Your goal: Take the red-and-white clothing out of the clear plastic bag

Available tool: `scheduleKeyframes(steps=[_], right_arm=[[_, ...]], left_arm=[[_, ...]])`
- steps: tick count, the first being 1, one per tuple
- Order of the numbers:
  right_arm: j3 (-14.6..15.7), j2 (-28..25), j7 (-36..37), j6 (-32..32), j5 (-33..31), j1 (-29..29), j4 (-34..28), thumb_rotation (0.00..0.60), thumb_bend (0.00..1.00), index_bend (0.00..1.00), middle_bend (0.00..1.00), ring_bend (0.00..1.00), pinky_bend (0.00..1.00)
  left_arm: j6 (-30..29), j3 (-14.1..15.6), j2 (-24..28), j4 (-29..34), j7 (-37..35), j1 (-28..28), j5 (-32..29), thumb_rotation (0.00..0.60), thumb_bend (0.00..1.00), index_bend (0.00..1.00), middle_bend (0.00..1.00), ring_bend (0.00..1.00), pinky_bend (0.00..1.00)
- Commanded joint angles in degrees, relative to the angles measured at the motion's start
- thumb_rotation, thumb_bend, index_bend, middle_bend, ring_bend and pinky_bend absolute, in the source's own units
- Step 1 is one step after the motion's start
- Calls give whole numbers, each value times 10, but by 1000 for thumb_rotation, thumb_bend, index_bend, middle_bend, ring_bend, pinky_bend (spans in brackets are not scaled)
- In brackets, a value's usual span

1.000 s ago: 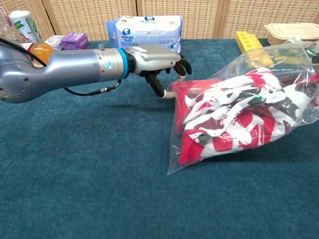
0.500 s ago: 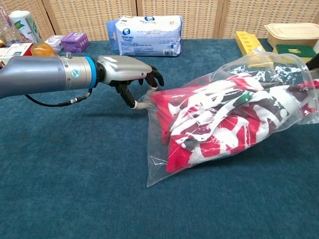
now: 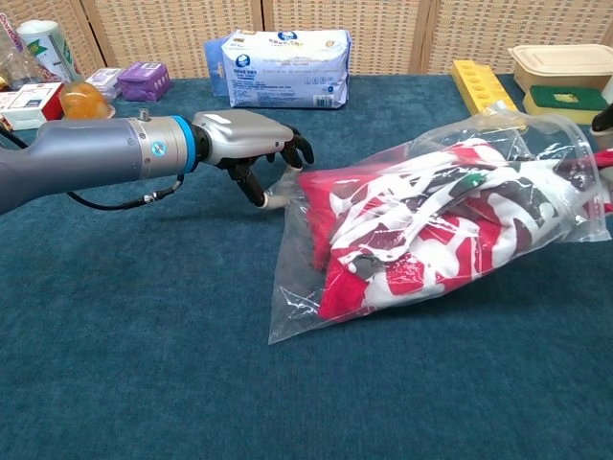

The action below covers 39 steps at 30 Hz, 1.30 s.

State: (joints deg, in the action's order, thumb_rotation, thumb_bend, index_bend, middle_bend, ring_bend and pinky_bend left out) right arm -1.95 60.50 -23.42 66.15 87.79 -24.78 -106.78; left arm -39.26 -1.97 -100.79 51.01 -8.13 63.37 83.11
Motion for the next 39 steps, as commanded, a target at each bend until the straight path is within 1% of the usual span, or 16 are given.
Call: scheduleKeyframes(steps=[1, 16, 20, 26, 34, 39], right_arm=[[-1, 0, 0, 1, -1, 0, 1, 517, 570, 705, 940, 1000, 998], [-7, -1, -3, 7, 3, 0, -8, 525, 569, 716, 948, 1000, 998], [-6, 2, -6, 4, 2, 0, -10, 524, 569, 717, 949, 1000, 998], [-8, 0, -9, 7, 1, 1, -13, 531, 568, 719, 950, 1000, 998], [-9, -6, -5, 16, 5, 6, -21, 540, 568, 720, 952, 1000, 998], [-10, -10, -6, 21, 6, 9, -25, 536, 569, 721, 952, 1000, 999]], left_arm=[[-5, 1, 8, 8, -4, -5, 4, 600, 376, 598, 150, 55, 241], [-36, 7, 51, 40, -27, -41, 10, 600, 387, 627, 176, 55, 245], [-49, 4, 44, 35, -43, -49, 11, 600, 404, 644, 194, 58, 258], [-59, 4, 50, 32, -61, -60, 16, 600, 408, 657, 205, 66, 262], [-78, 3, 63, 31, -92, -82, 15, 600, 414, 659, 218, 78, 272], [-88, 3, 81, 36, -102, -96, 15, 600, 417, 660, 223, 80, 275]])
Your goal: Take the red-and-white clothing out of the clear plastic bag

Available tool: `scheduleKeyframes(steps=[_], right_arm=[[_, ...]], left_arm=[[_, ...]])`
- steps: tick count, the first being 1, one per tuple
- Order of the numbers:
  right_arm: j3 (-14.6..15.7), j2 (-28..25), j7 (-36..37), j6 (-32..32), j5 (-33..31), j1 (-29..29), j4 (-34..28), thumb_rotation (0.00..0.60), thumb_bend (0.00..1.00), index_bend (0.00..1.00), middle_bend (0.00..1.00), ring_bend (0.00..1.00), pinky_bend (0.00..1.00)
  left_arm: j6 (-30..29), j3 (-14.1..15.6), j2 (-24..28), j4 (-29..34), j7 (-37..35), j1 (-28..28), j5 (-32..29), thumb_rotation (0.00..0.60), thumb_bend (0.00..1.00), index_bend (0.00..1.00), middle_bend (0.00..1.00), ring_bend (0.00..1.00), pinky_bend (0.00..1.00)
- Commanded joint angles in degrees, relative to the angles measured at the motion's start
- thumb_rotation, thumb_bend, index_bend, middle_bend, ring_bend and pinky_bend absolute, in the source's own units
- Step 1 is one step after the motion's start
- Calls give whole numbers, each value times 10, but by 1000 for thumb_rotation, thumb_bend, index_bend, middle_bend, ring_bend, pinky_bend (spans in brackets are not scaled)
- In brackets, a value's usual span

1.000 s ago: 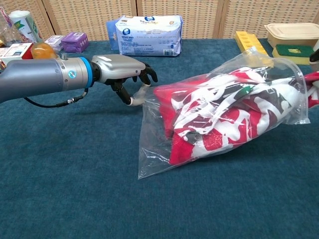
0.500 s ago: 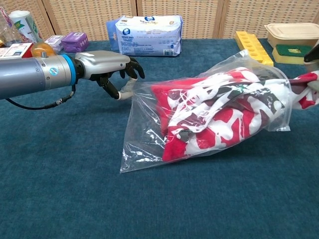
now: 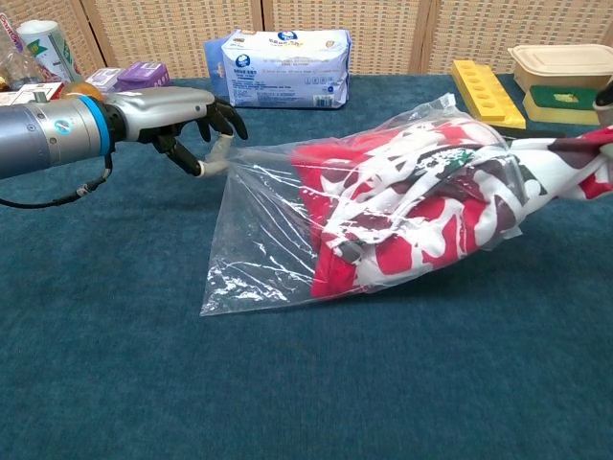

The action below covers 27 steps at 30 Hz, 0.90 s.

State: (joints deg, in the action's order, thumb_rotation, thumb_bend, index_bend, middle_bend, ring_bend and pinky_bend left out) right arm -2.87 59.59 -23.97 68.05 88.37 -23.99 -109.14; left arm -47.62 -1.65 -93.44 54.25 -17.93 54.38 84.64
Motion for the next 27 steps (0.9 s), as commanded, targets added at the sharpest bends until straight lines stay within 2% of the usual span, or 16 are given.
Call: scheduleKeyframes(steps=[1, 8, 18, 27], right_arm=[[-1, -1, 0, 2, 0, 1, -1, 537, 569, 721, 952, 1000, 999], [-5, -3, 0, 10, -6, 5, 1, 543, 568, 723, 953, 1000, 999], [-14, -14, 5, 28, -17, 15, 12, 541, 568, 725, 954, 1000, 999], [-20, -28, 17, 46, -36, 31, 30, 542, 569, 727, 954, 1000, 999]], left_arm=[[-7, 0, 11, 6, -5, -8, 0, 600, 416, 660, 223, 80, 275], [-26, 2, 40, 25, -10, -32, -3, 600, 418, 667, 231, 88, 277], [-66, 7, 107, 60, -21, -96, -22, 600, 420, 667, 237, 94, 281], [-74, 9, 149, 59, -28, -145, -50, 600, 420, 667, 237, 94, 281]])
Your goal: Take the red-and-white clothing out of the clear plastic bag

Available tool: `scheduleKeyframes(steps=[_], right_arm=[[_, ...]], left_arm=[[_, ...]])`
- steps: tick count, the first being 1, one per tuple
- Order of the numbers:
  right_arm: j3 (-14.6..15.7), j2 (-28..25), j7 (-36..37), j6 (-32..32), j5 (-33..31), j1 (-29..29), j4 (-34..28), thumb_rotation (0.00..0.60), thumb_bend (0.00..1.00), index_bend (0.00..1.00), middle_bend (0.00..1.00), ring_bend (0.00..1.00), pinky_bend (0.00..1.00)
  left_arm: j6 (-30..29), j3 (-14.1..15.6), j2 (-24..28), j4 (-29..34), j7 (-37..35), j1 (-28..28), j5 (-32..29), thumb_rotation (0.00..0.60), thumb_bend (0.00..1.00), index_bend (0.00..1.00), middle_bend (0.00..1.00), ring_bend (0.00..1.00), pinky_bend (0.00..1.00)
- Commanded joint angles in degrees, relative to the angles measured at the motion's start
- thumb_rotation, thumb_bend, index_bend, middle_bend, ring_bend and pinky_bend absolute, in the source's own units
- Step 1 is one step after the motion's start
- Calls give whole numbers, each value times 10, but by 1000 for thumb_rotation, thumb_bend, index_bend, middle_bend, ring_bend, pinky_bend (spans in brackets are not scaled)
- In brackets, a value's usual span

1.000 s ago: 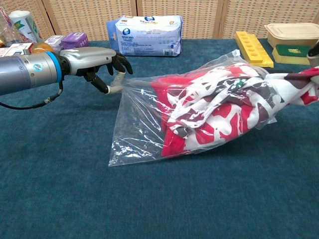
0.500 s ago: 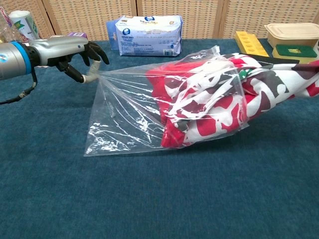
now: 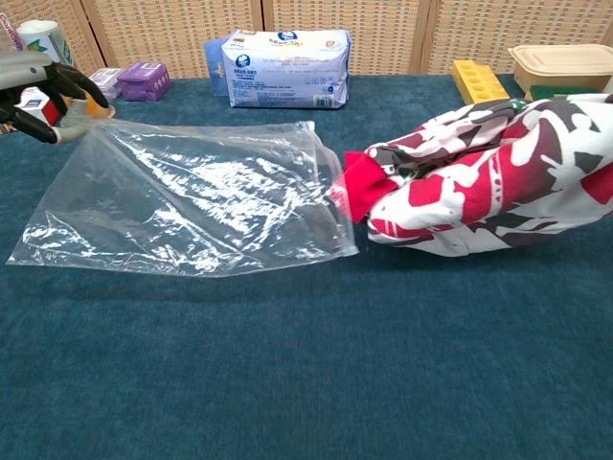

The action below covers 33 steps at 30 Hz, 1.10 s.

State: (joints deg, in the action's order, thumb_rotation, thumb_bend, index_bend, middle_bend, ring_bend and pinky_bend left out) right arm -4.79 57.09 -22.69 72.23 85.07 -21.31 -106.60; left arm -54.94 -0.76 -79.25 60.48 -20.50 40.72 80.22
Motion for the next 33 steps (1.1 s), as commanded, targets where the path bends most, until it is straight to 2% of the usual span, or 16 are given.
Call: scheduleKeyframes(steps=[1, 5, 7, 8, 10, 11, 12, 14, 15, 18, 23, 31, 32, 33], right_arm=[[0, -4, 7, 7, -6, 7, 7, 543, 568, 727, 954, 1000, 999], [1, -3, 17, 12, -7, 14, 15, 544, 568, 728, 954, 1000, 999], [4, -3, 18, 13, -5, 16, 18, 544, 566, 721, 944, 1000, 995], [5, -3, 19, 12, -5, 17, 19, 543, 558, 700, 921, 1000, 984], [12, -6, 14, 3, -8, 19, 19, 542, 528, 615, 823, 979, 932], [14, -9, 9, -2, -11, 19, 17, 543, 500, 540, 730, 930, 874], [16, -13, 4, -9, -16, 19, 14, 543, 466, 454, 619, 843, 785], [19, -19, -1, -19, -25, 18, 7, 544, 396, 318, 448, 657, 610], [19, -21, -1, -20, -28, 19, 7, 542, 347, 259, 372, 557, 519], [20, -29, 4, -23, -37, 23, 2, 542, 235, 193, 281, 394, 374], [27, -48, 22, -23, -32, 31, -4, 544, 131, 151, 197, 274, 263], [34, -68, 51, -14, -21, 44, -4, 543, 95, 143, 181, 245, 238], [34, -69, 56, -10, -18, 46, -3, 544, 94, 143, 184, 245, 238], [35, -69, 59, -6, -15, 49, -1, 545, 94, 143, 186, 245, 238]], left_arm=[[0, 1, 8, -7, -1, -13, -8, 600, 420, 667, 237, 94, 281], [3, -1, 8, -20, -5, -24, -14, 600, 418, 667, 237, 94, 281], [10, -1, 7, -22, -15, -28, -17, 600, 386, 666, 237, 94, 281], [13, -1, 7, -21, -19, -29, -16, 600, 327, 654, 237, 94, 281], [24, 1, 11, -11, -26, -29, -15, 600, 181, 513, 226, 84, 252], [30, 2, 16, -3, -27, -28, -14, 600, 105, 362, 200, 60, 210], [35, 1, 22, 6, -27, -27, -13, 600, 62, 203, 164, 32, 159], [41, -1, 32, 21, -21, -24, -13, 600, 24, 41, 103, 2, 96], [42, -2, 35, 25, -18, -24, -13, 600, 10, 5, 79, 0, 77], [42, -7, 54, 53, 2, -23, -15, 591, 0, 0, 50, 0, 57], [34, -13, 79, 98, 57, -30, -27, 553, 0, 0, 47, 0, 49], [12, -17, 104, 146, 162, -44, -50, 558, 0, 0, 39, 0, 49], [9, -15, 107, 153, 182, -47, -53, 554, 0, 0, 38, 0, 49], [8, -14, 112, 161, 199, -49, -58, 526, 0, 0, 38, 0, 49]])
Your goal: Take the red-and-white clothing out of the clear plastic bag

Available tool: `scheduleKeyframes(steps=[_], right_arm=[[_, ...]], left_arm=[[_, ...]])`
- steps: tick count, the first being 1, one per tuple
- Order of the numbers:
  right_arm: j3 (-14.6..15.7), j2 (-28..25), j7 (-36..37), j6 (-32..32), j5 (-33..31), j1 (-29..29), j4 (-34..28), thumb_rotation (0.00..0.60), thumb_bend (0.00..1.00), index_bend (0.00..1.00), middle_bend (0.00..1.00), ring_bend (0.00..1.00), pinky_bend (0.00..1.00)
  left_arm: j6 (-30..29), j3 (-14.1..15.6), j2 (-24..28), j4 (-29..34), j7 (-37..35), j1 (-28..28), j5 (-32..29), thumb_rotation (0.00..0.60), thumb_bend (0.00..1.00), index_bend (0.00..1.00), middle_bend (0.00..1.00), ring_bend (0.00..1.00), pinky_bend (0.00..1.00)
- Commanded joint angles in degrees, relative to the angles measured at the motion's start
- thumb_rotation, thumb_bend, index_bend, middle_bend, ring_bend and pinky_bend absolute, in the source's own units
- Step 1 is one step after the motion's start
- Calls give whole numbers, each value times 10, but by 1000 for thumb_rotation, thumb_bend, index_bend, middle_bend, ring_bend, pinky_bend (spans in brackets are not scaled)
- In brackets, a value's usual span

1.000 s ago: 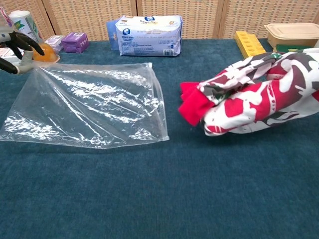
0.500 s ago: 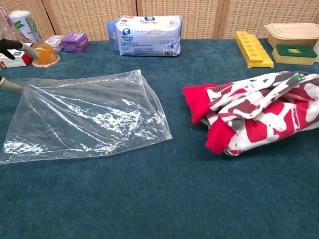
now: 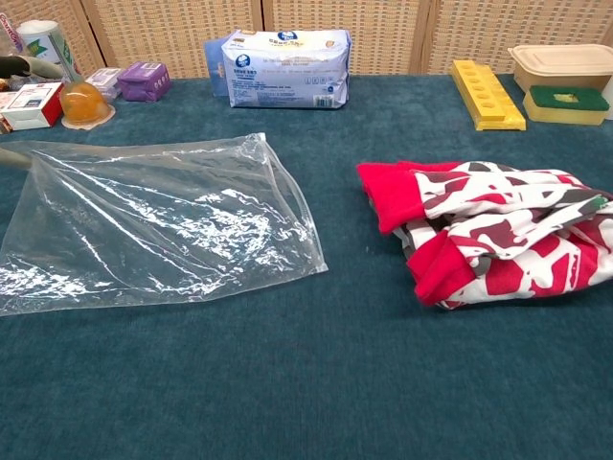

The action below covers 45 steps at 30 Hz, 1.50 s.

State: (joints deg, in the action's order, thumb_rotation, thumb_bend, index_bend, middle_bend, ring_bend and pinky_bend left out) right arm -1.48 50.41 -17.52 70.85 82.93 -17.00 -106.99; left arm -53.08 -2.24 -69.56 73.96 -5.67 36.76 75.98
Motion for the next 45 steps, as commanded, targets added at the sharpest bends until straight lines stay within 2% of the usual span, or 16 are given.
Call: scheduleKeyframes(steps=[1, 3, 7, 10, 13, 15, 23, 27, 29, 32, 37, 45], right_arm=[[3, -3, 10, 9, 8, 7, 3, 546, 94, 143, 187, 245, 238], [4, -3, 17, 15, 16, 11, 6, 544, 95, 143, 188, 245, 237], [7, -1, 30, 18, 27, 14, 14, 543, 94, 143, 188, 240, 231], [7, 0, 34, 23, 31, 18, 19, 543, 94, 143, 188, 237, 229], [8, 0, 36, 29, 32, 23, 19, 545, 94, 143, 188, 237, 229], [9, -1, 36, 40, 36, 30, 18, 542, 94, 143, 187, 236, 229], [6, 11, 53, 59, 44, 41, 27, 547, 93, 166, 197, 235, 229], [4, 29, 60, 72, 48, 47, 42, 544, 110, 196, 214, 240, 234], [1, 36, 61, 80, 46, 50, 49, 544, 141, 225, 230, 249, 247], [-5, 53, 59, 101, 44, 59, 63, 580, 174, 257, 249, 261, 255], [-5, 68, 46, 123, 42, 74, 74, 600, 184, 292, 271, 273, 256], [2, 74, 48, 138, 35, 96, 75, 598, 185, 306, 277, 277, 255]], left_arm=[[-10, 2, 18, 33, 62, -11, -19, 500, 0, 0, 37, 0, 47], [-3, 4, 29, 54, 79, -14, -31, 424, 0, 0, 37, 0, 41], [28, 12, 59, 96, 98, -13, -50, 410, 0, 0, 38, 0, 35], [16, 15, 65, 111, 114, -20, -45, 416, 0, 0, 37, 0, 33], [11, 21, 74, 141, 97, -28, -28, 421, 0, 0, 38, 0, 34], [-45, 23, 82, 169, 90, -54, 3, 421, 0, 0, 37, 0, 34], [-163, 28, 89, 205, 88, -123, 28, 436, 0, 0, 37, 0, 34], [-233, 34, 88, 220, 79, -173, 35, 508, 0, 0, 37, 0, 34], [-266, 39, 84, 224, 75, -197, 39, 508, 0, 0, 37, 0, 34], [-320, 52, 78, 228, 63, -240, 56, 514, 0, 0, 38, 0, 34], [-390, 69, 76, 232, 52, -299, 73, 523, 6, 0, 37, 0, 34], [-457, 82, 69, 231, 45, -364, 87, 520, 7, 3, 37, 0, 34]])
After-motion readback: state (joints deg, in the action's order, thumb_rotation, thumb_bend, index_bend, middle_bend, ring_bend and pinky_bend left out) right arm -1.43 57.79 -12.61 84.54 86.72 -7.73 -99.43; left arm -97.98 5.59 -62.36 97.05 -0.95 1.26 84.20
